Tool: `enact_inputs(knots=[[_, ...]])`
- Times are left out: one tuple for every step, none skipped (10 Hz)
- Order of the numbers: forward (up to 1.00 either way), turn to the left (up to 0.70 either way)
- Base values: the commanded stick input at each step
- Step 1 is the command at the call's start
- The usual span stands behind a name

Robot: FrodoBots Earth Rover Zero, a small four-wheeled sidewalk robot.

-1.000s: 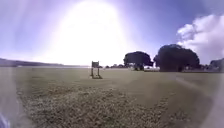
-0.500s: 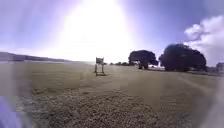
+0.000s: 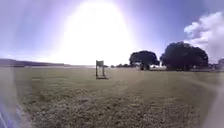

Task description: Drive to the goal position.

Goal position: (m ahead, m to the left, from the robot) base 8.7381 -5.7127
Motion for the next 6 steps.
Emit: enact_inputs(knots=[[0.70,-0.14],[0.70,-0.14],[0.70,-0.14],[0.70,-0.14],[0.70,-0.14],[0.70,-0.14]])
